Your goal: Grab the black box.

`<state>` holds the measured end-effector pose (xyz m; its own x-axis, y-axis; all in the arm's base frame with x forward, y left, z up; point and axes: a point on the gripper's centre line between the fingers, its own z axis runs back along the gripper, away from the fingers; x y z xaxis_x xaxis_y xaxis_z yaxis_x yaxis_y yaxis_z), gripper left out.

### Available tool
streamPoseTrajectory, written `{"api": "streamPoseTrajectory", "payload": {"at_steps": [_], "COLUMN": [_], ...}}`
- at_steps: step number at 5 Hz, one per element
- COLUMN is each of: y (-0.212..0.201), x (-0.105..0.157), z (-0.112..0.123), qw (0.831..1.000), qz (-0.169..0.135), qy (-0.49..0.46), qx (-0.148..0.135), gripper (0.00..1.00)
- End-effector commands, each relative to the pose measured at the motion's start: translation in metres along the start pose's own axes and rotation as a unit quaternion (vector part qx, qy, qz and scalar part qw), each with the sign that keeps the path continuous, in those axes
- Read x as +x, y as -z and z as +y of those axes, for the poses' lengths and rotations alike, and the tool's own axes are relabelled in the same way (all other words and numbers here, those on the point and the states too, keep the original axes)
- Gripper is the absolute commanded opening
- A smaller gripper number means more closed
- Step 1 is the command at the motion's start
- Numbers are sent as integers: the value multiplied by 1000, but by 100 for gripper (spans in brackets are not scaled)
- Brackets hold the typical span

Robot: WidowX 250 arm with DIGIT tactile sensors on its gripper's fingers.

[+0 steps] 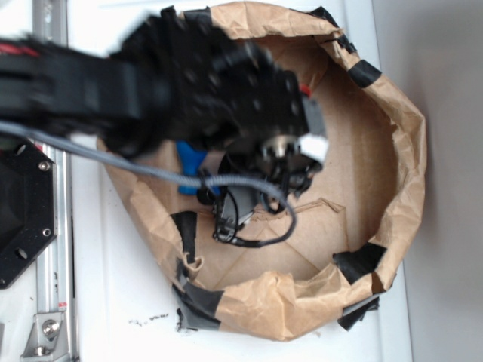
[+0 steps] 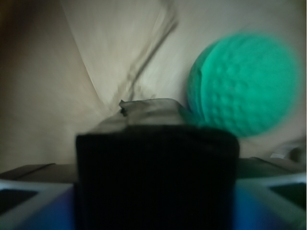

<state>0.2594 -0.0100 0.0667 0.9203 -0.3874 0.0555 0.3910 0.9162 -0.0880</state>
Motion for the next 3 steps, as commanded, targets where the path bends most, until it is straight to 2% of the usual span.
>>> {"api": "streamPoseTrajectory", "payload": {"at_steps": [1, 2, 3], "y": [-92, -95, -83], "x": [2, 11, 14], "z": [2, -10, -14], "qw": [993, 992, 990], "qz": [-61, 3, 54], "qy": [-82, -114, -122], "qx": [66, 61, 53], "gripper": [0, 0, 0]}}
